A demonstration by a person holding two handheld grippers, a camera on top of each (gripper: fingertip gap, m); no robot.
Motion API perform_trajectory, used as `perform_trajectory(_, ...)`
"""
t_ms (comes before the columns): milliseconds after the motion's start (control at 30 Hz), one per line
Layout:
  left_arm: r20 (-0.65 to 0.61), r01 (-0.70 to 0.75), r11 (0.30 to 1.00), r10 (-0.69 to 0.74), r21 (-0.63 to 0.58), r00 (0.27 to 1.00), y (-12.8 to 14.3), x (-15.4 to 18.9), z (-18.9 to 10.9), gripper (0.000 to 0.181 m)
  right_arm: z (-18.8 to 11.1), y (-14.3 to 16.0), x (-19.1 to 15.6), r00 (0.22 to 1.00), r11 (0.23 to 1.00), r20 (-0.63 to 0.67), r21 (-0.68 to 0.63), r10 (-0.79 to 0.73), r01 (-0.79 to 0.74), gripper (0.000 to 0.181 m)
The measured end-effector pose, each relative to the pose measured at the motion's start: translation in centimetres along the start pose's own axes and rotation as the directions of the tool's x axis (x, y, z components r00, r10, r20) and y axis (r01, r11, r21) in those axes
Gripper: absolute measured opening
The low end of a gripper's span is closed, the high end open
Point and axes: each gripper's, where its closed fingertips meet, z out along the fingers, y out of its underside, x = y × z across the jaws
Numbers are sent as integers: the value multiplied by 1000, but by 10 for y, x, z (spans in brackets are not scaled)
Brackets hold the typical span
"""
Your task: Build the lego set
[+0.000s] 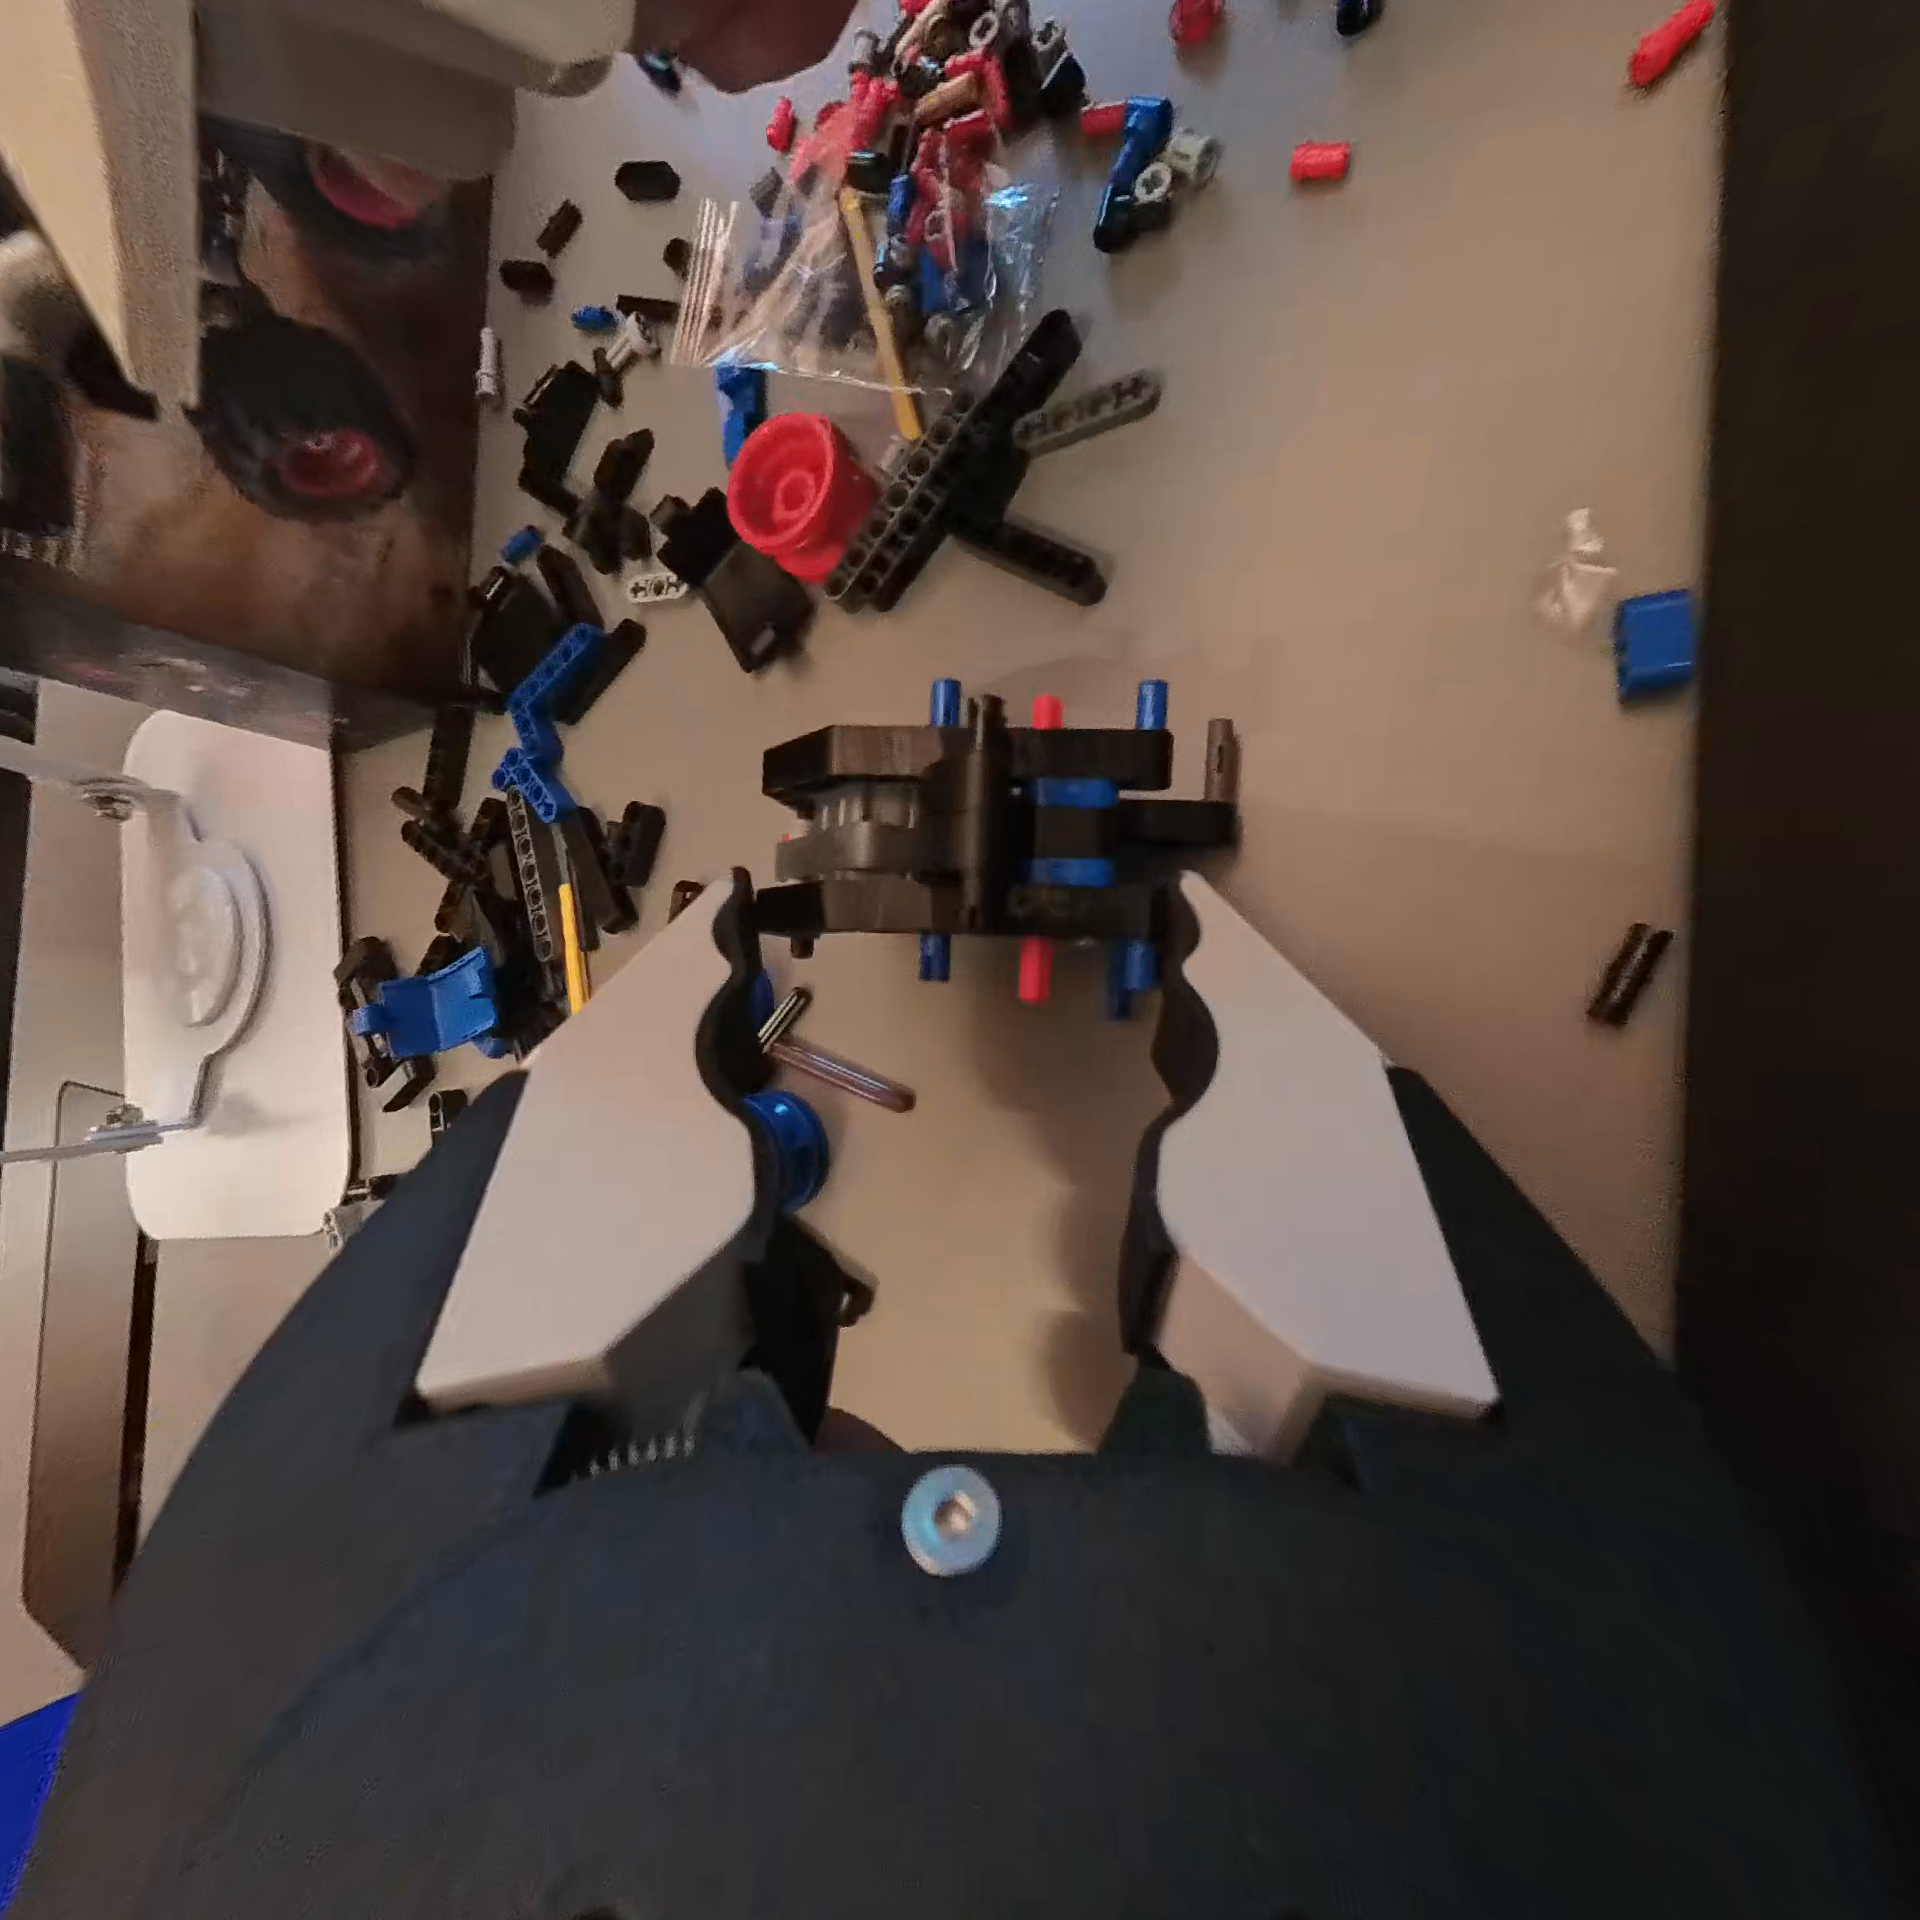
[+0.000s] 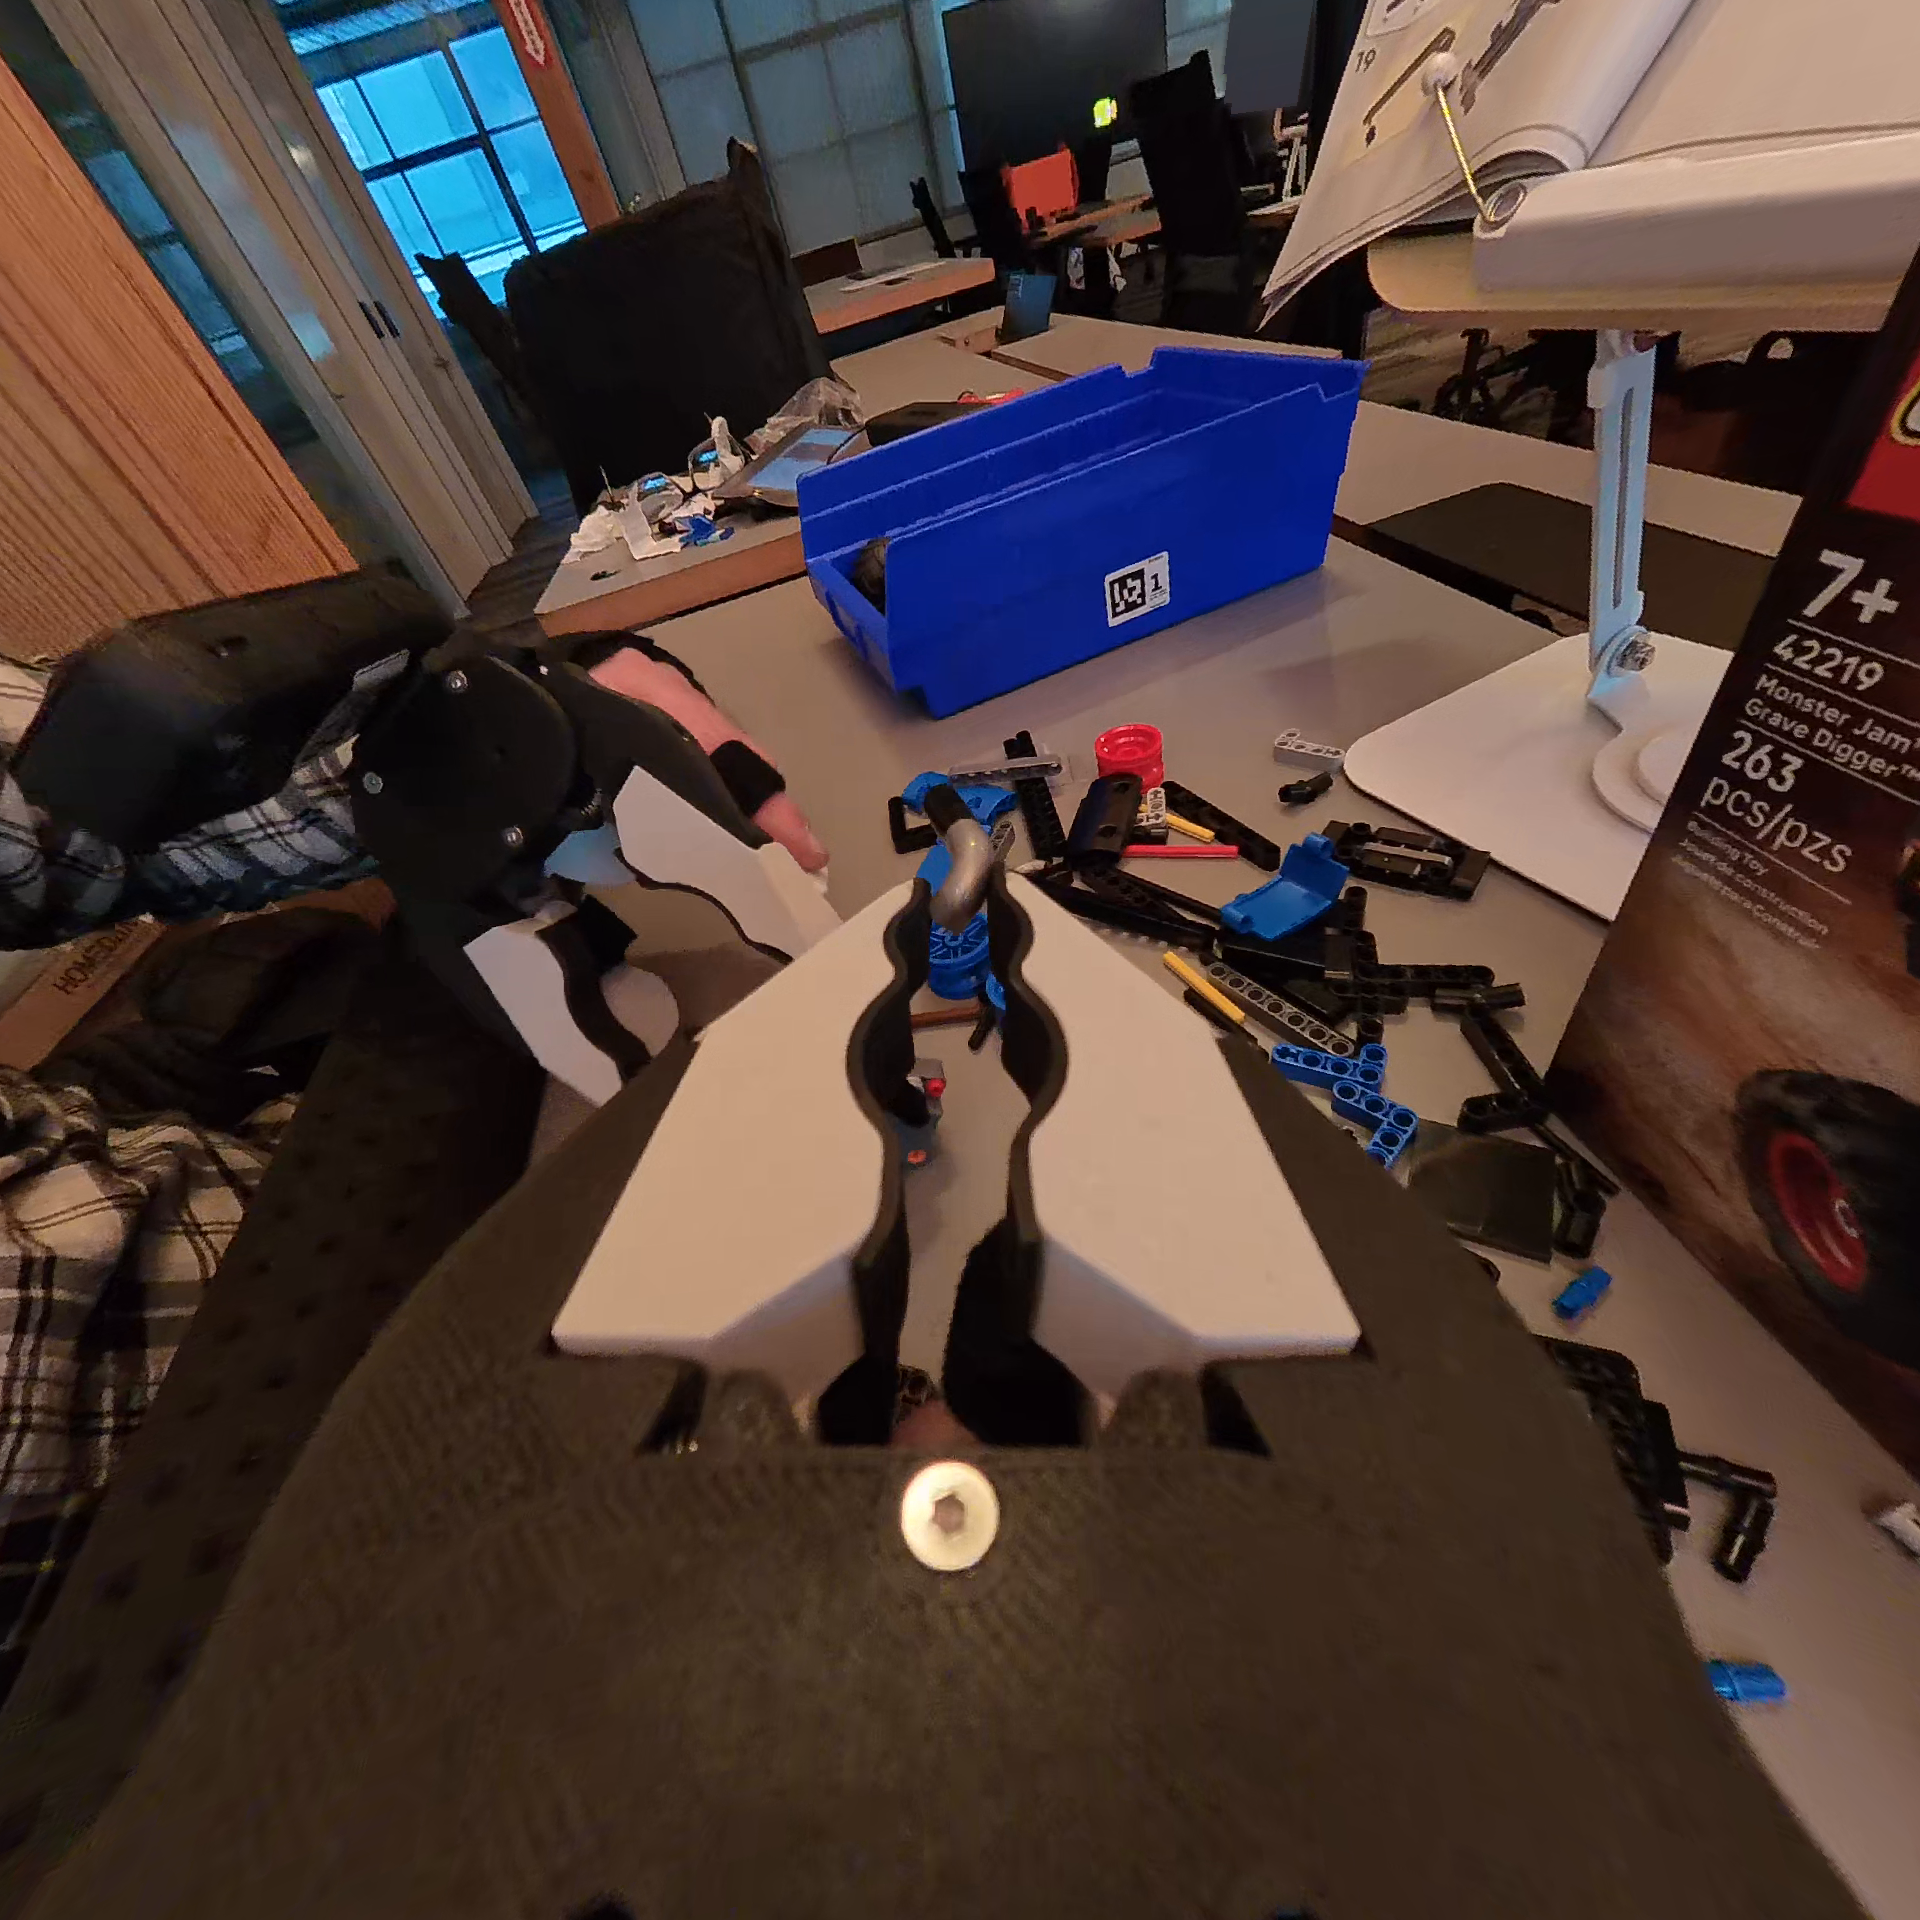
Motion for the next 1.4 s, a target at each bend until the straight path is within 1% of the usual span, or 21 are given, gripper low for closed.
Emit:
perform_trajectory(133,18,-21,1000,20,20,1000,4,-6,1,74,0,1,1,1000,1000,-5,-7,-6,6,9)
perform_trajectory(233,18,22,999,-23,42,1000,11,-14,-1,73,1,3,2,1000,999,-16,-21,-24,24,8)
perform_trajectory(400,-17,127,981,-126,144,992,16,-25,-7,72,2,5,2,998,998,-27,-35,-49,48,8)
perform_trajectory(433,-30,160,971,-157,178,987,16,-28,-10,68,1,5,3,998,998,-28,-35,-51,50,8)
perform_trajectory(500,-53,218,940,-211,262,976,10,-37,-20,53,1,5,3,998,998,-28,-35,-53,52,8)
perform_trajectory(533,-72,239,929,-228,284,971,9,-39,-23,53,1,5,3,998,998,-29,-35,-53,52,8)
perform_trajectory(600,-88,241,934,-226,262,970,16,-38,-21,55,2,7,4,998,998,-30,-43,-53,52,8)
perform_trajectory(867,-112,223,938,-200,266,973,23,-36,-27,55,4,11,1,998,996,-19,-66,-66,64,8)
perform_trajectory(1100,-116,254,926,-230,281,966,34,-36,-33,55,6,15,-2,995,991,-12,-96,-98,96,8)
perform_trajectory(1400,-137,287,905,-256,314,957,39,-37,-37,55,12,23,-7,991,982,-1,-136,-131,130,8)
